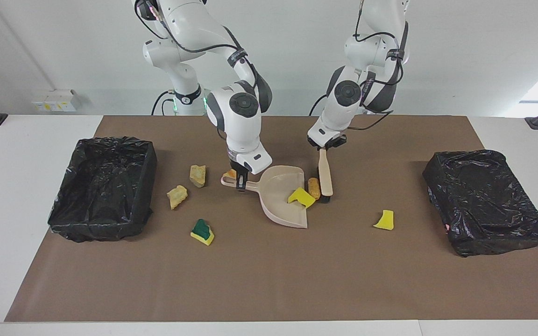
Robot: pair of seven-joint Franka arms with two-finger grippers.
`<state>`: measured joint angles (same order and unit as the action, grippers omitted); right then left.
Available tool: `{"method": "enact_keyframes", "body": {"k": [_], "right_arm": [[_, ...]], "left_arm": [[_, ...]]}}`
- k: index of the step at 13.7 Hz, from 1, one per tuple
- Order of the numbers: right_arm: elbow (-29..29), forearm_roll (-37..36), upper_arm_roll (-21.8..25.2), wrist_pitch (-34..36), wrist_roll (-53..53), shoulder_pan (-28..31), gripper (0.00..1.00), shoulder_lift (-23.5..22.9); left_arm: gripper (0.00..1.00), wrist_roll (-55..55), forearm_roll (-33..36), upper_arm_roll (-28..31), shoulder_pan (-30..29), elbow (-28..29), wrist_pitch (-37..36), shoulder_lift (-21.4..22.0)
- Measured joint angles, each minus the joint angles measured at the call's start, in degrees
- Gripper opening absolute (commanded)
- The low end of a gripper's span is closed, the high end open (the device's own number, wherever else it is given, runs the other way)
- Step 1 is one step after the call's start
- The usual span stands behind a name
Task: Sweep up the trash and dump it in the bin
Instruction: 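Sweep the yellow trash into the dustpan with the left gripper's brush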
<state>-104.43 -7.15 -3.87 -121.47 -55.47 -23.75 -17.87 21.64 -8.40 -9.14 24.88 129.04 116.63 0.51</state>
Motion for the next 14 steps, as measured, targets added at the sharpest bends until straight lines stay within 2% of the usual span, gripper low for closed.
{"method": "enact_keyframes", "body": {"k": [3, 6, 9, 12, 14], "right_arm": [[-0.05, 0.0, 0.0, -0.08, 0.0, 0.0, 0.0, -0.03], [-0.2, 0.0, 0.0, -0.21, 0.0, 0.0, 0.0, -0.03], [-0.33, 0.0, 0.0, -0.3, 0.0, 0.0, 0.0, -0.03], [-0.37, 0.0, 0.01, -0.35, 0.0, 0.0, 0.0, -0.03], [-0.38, 0.0, 0.01, -0.37, 0.0, 0.0, 0.0, -0.03]], "left_arm": [[0.0, 0.07, -0.05, -0.02, 1.9, -2.04, -1.49, -0.08], [0.0, -1.19, -0.05, 1.08, 1.09, -6.65, -6.52, -0.05], [0.0, -3.02, 1.67, 1.86, -4.72, -11.25, -13.22, 0.01], [0.0, -8.69, 10.2, 2.24, -12.24, -12.9, -13.43, -0.76], [0.0, -13.41, 13.02, 2.41, -17.32, -15.8, -13.43, -2.71]]}}
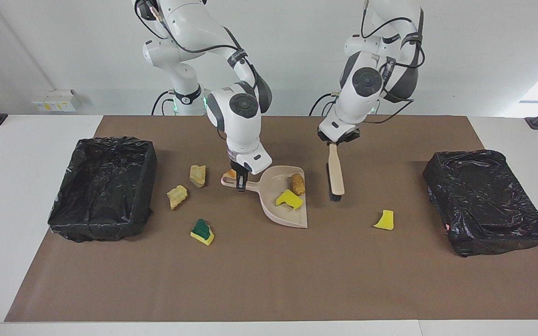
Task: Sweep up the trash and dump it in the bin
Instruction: 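Sweep the yellow trash into the dustpan with the left gripper's brush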
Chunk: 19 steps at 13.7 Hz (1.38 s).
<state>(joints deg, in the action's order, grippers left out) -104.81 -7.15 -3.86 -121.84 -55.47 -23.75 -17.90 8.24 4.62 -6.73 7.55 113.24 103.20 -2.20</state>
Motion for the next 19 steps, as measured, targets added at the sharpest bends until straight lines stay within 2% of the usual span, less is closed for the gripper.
{"method": "enact_keyframes", "body": {"k": [4, 7, 9, 13, 19], "right_arm": [[-0.02, 0.0, 0.0, -0.01, 0.0, 0.0, 0.0, 0.0], [-0.03, 0.0, 0.0, -0.02, 0.0, 0.0, 0.0, 0.0], [-0.04, 0.0, 0.0, -0.02, 0.01, 0.0, 0.0, 0.0], [-0.06, 0.0, 0.0, -0.02, 0.21, 0.0, 0.0, 0.0], [-0.09, 0.0, 0.0, -0.02, 0.25, 0.0, 0.0, 0.0]], "left_arm": [[0.0, -11.61, 5.95, 0.08, -8.52, -4.08, 1.92, -4.56], [0.0, -15.2, 6.28, -0.03, -10.3, -4.23, 4.17, -7.5], [0.0, -15.25, 6.29, -0.99, -9.99, -3.2, 4.16, -8.28], [0.0, -15.02, 4.92, -2.04, -7.27, 1.65, 4.17, -6.52], [0.0, -6.51, -2.05, -2.28, 1.04, 6.17, 4.17, -2.8]]}}
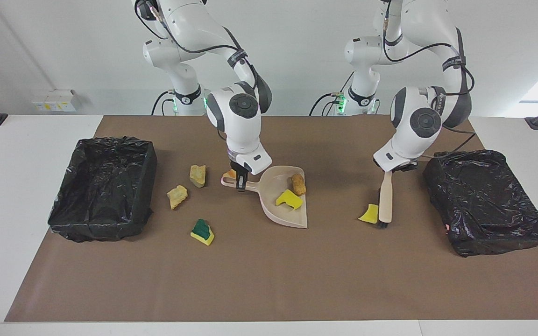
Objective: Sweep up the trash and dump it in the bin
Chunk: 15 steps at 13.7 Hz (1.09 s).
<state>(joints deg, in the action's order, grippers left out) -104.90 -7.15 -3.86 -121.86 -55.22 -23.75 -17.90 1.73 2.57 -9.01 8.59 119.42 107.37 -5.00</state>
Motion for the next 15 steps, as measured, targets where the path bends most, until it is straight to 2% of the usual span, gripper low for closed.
{"method": "enact_keyframes", "body": {"k": [10, 15], "right_arm": [[-0.01, 0.0, 0.0, 0.0, 0.02, 0.0, 0.0, 0.0], [-0.01, 0.0, 0.0, 0.0, 0.02, 0.0, 0.0, 0.0]], "left_arm": [[0.0, 12.51, -8.32, -0.15, 14.27, 0.81, 0.33, 1.94], [0.0, 14.17, -9.8, -0.15, 18.08, 0.84, 2.18, 2.31]]}}
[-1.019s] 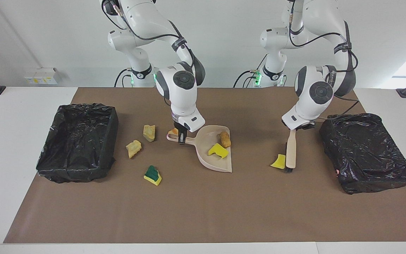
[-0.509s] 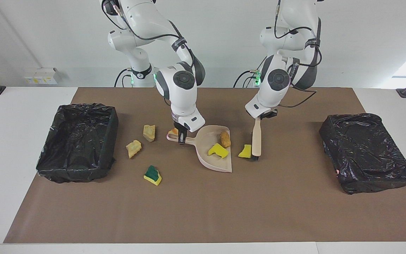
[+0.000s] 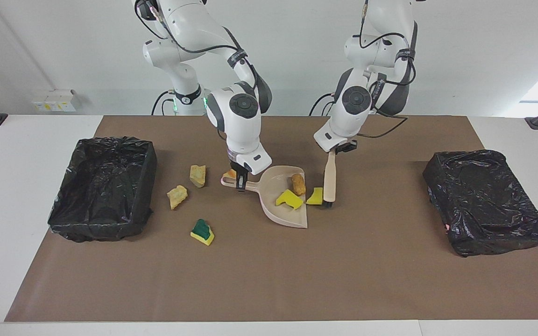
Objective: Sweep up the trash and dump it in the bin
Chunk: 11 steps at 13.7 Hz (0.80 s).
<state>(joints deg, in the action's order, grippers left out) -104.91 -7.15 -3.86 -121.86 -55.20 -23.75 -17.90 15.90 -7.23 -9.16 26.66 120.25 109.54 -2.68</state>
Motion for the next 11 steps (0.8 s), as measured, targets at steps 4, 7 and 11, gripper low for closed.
{"method": "enact_keyframes", "body": {"k": [4, 7, 11], "right_arm": [[-0.02, 0.0, 0.0, 0.0, 0.0, 0.0, 0.0, 0.0], [-0.58, 0.05, 0.0, -0.14, 0.16, 0.1, 0.0, -0.01], [-1.65, 0.05, 0.14, -2.14, 0.16, 0.21, 0.0, 0.0]], "left_arm": [[0.0, 0.01, -0.86, -0.03, 0.38, 0.04, 3.09, 0.04], [0.0, 1.42, -0.99, 0.05, 0.82, 0.04, 5.63, 0.04], [0.0, 1.99, -1.03, 1.02, 0.64, -1.16, 3.91, 0.08]]}}
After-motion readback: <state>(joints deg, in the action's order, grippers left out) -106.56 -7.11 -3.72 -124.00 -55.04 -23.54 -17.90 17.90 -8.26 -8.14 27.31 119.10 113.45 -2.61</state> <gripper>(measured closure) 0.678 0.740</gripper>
